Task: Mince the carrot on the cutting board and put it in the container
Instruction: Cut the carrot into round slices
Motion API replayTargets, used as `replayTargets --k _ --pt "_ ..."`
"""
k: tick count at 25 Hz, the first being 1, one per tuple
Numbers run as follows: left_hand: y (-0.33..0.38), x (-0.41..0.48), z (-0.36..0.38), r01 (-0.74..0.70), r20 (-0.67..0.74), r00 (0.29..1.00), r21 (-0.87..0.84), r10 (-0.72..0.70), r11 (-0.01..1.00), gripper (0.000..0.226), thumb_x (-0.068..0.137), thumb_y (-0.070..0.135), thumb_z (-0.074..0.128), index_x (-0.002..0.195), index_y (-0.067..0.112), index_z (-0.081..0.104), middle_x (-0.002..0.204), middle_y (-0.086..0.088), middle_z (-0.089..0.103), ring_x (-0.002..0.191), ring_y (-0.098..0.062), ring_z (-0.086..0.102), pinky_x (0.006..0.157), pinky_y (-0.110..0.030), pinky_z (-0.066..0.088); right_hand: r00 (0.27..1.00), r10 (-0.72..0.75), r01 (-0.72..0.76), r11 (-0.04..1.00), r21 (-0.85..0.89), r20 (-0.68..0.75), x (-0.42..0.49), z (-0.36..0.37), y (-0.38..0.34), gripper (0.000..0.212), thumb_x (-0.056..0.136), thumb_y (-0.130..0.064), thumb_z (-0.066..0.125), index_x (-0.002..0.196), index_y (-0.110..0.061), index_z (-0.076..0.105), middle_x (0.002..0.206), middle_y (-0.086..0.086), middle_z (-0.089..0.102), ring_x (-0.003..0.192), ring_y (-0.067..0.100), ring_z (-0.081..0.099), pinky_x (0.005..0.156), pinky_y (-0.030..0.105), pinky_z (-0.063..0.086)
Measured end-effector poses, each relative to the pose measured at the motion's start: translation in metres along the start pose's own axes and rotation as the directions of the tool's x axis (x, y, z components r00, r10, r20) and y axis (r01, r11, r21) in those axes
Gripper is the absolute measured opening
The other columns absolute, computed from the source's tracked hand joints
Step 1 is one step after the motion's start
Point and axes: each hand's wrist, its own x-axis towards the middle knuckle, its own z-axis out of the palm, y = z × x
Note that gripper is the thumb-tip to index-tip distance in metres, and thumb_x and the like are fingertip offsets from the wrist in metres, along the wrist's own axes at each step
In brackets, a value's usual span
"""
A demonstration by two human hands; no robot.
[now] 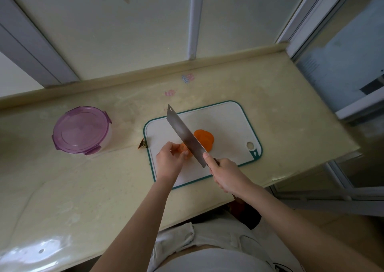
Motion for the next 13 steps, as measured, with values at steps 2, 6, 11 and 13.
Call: replayTargets --k 2,6,11,13 --pt "0.001 0.001 -0.001 -0.004 0.004 1.000 0.021 0.004 1.000 0.017 0.080 0.017 0.072 0.091 0.013 0.060 0.088 0.000 0.062 0.084 -0.014 0.056 0.073 -0.021 0.039 1.000 -0.003 0.003 1.000 -0.015 -0.007 -0.003 0.001 -0.003 0.056 0.094 -0.060 0.032 0.062 -0.014 0.035 0.052 -0.002 0.035 0.041 0.010 0.032 0.045 0.025 0.027" --pt "0.002 0.001 0.000 -0.035 0.022 0.999 0.071 0.033 0.997 0.018 0.080 0.017 0.072 0.090 0.013 0.058 0.089 -0.001 0.062 0.084 -0.014 0.057 0.072 -0.020 0.040 0.998 0.018 -0.027 0.990 -0.136 -0.062 -0.006 0.005 -0.012 0.058 0.097 -0.054 0.031 0.057 -0.012 0.035 0.056 0.001 0.040 0.050 0.015 0.040 0.049 0.028 0.031" --pt "0.002 0.001 0.000 -0.087 0.025 0.996 0.139 0.084 0.986 0.020 0.080 0.017 0.072 0.092 0.011 0.058 0.091 0.001 0.058 0.083 -0.011 0.053 0.071 -0.017 0.036 0.996 0.051 -0.065 0.975 -0.211 -0.070 -0.003 0.008 -0.026 0.056 0.099 -0.052 0.029 0.061 -0.012 0.041 0.060 0.002 0.046 0.053 0.015 0.044 0.049 0.027 0.033" --pt "0.002 0.002 0.000 -0.109 0.033 0.994 0.190 0.104 0.976 0.022 0.080 0.020 0.072 0.095 0.010 0.058 0.092 0.001 0.056 0.082 -0.011 0.051 0.072 -0.018 0.036 0.996 0.054 -0.070 0.970 -0.233 -0.076 0.004 0.011 -0.032 0.055 0.099 -0.052 0.028 0.064 -0.013 0.042 0.061 0.002 0.046 0.054 0.014 0.045 0.048 0.026 0.032"
